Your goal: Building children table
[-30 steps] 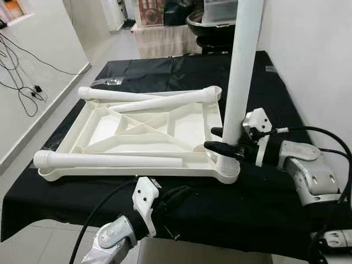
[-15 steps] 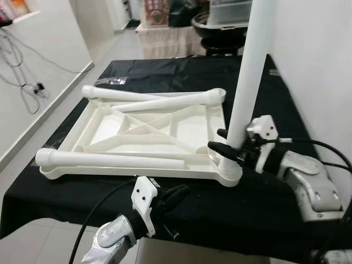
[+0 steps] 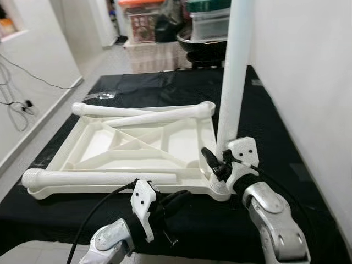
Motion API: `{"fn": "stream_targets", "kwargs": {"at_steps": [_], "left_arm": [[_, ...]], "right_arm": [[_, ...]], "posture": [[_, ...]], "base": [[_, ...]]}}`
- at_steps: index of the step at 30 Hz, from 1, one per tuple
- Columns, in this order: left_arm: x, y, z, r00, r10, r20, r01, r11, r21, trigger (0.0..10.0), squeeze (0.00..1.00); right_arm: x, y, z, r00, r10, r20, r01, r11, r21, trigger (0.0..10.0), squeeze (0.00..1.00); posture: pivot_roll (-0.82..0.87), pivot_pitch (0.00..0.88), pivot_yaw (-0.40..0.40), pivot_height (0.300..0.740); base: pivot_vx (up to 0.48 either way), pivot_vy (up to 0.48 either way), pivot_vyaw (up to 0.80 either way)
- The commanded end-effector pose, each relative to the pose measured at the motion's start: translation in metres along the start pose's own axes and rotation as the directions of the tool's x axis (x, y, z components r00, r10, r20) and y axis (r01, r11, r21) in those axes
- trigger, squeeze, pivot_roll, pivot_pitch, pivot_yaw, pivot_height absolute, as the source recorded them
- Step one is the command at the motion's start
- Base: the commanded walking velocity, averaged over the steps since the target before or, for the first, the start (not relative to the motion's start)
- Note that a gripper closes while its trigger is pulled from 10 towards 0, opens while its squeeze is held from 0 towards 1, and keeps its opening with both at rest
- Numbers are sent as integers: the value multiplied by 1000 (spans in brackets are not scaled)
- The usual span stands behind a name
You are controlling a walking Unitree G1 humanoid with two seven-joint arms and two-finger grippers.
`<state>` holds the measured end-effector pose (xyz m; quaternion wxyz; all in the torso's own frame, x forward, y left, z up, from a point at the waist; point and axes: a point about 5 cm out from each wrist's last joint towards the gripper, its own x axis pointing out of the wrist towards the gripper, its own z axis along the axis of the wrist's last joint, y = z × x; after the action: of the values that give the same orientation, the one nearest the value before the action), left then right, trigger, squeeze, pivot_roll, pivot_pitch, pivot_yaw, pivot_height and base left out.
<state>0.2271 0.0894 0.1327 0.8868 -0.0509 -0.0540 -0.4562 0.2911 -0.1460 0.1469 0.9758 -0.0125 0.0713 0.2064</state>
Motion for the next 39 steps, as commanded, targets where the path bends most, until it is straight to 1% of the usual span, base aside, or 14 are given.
{"fn": "stream_targets", "kwargs": {"at_steps": [1, 2, 3, 4, 6, 8, 9, 13, 22, 24, 34, 36, 38, 39], "left_arm": [[-2, 1, -4, 1000, 7, -19, -7, 1000, -9, 10000, 0], [-2, 1, -4, 1000, 7, -19, -7, 1000, -9, 10000, 0], [-1, 2, -4, 1000, 7, -18, -7, 1000, -10, 10000, 0], [-1, 2, -4, 1000, 6, -18, -6, 1000, -12, 10000, 0], [0, 2, -4, 1000, 3, -17, -3, 1000, -14, 10000, 0], [1, 2, -4, 1000, 1, -17, -1, 1000, -15, 10000, 0], [1, 2, -4, 1000, 1, -17, -1, 1000, -15, 10000, 0], [2, 1, -5, 1000, 4, -13, -4, 1000, -13, 10000, 0], [3, 0, -5, 1000, 9, -10, -9, 1000, -9, 10000, 0], [4, -1, -5, 1000, 10, -9, -10, 1000, -9, 10000, 0], [4, -2, -6, 1000, 6, -8, -6, 1000, -12, 10000, 0], [5, -2, -6, 1000, 6, -8, -6, 1000, -13, 10000, 0], [5, -3, -6, 1000, 5, -8, -6, 1000, -14, 10000, 0], [5, -3, -6, 1000, 5, -8, -6, 1000, -14, 10000, 0]], "right_arm": [[6, 6, 13, 991, 110, 70, -113, 993, 38, 10000, 1000], [6, 6, 13, 991, 110, 70, -113, 993, 38, 10000, 1000], [6, 2, 28, 973, 197, 120, -200, 980, 17, 10000, 1000], [4, -1, 39, 954, 265, 142, -265, 964, -18, 10000, 835], [-2, -7, 52, 903, 414, 111, -395, 904, -160, 10000, 0], [-5, -13, 53, 860, 508, 38, -487, 842, -232, 10000, 0], [-5, -13, 53, 860, 508, 38, -487, 842, -232, 10000, 0], [0, -32, 57, 786, 616, -60, -608, 750, -259, 10000, 0], [15, -45, 65, 785, 618, -52, -610, 755, -242, 10000, 0], [17, -46, 66, 764, 644, -42, -636, 740, -219, 0, 0], [10, -55, 54, 727, 685, -44, -682, 712, -170, 0, 0], [8, -56, 53, 739, 673, -33, -668, 725, -167, 0, 0], [2, -59, 47, 801, 598, -16, -592, 790, -160, 0, 0], [2, -59, 47, 801, 598, -16, -592, 790, -160, 0, 0]], "posture": [[20, 138, 87, 740], [20, 138, 87, 740], [19, 134, 90, 740], [21, 131, 87, 740], [23, 129, 88, 740], [25, 124, 82, 740], [25, 124, 82, 740], [36, 123, 70, 740], [44, 126, 63, 740], [46, 126, 60, 740], [35, 125, 66, 740], [24, 127, 66, 740], [10, 131, 60, 740], [10, 131, 60, 740]], "base": [[0, 0, 0], [0, 0, 0], [0, 0, 0], [0, 0, 0], [0, 0, 0], [0, 0, 0], [0, 0, 0], [0, 0, 0], [0, 0, 0], [0, 0, 0], [0, 0, 0], [0, 0, 0], [0, 0, 0], [0, 0, 0]]}}
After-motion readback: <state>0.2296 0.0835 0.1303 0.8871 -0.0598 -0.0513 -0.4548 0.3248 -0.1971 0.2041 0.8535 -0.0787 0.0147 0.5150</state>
